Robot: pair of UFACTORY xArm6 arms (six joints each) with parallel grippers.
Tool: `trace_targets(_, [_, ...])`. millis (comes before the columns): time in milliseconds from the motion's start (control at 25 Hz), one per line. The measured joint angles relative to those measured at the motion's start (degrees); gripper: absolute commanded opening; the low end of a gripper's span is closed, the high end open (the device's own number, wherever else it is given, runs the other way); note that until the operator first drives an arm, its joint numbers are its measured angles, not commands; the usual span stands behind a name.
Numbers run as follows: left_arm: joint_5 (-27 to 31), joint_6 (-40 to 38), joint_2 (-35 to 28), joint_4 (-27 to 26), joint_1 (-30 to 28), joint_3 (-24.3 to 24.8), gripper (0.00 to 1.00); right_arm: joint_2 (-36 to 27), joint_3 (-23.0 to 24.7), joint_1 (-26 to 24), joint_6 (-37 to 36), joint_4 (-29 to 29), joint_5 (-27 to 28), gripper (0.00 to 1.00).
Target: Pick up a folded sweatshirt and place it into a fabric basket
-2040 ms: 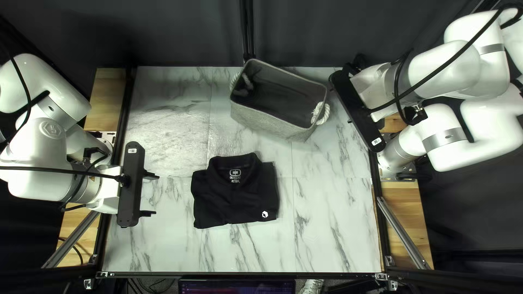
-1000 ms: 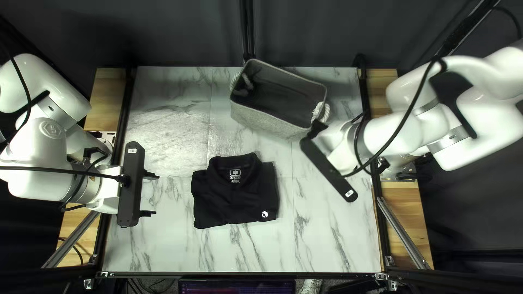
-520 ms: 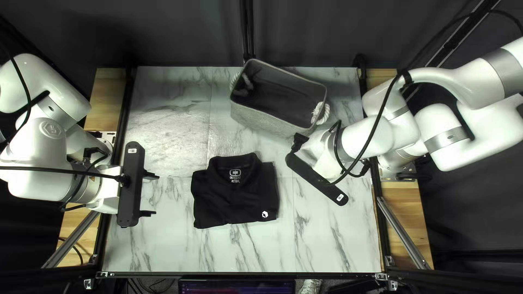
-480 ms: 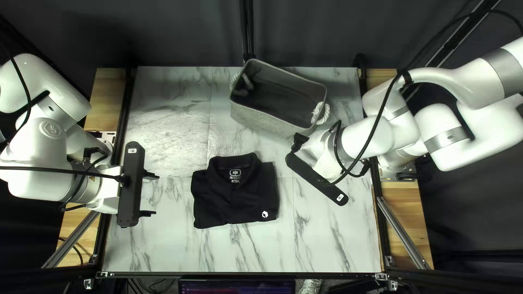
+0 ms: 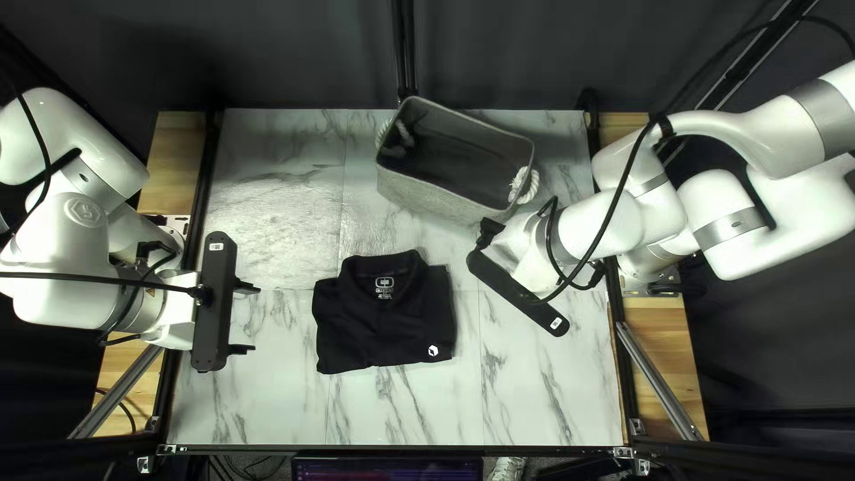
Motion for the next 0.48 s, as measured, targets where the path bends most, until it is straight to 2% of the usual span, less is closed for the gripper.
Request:
trace_targets(160, [0.0,0.0,0.0,0.0,0.0,0.0,1.0,3.68,0.4,-1.45,-0.24,-0.73,-3.4,1.0])
trace_targets(480, [0.0,0.0,0.0,0.0,0.0,0.0,1.0,15.3,-2.78,-2.72,-2.82,-4.15,-11.42,1.0])
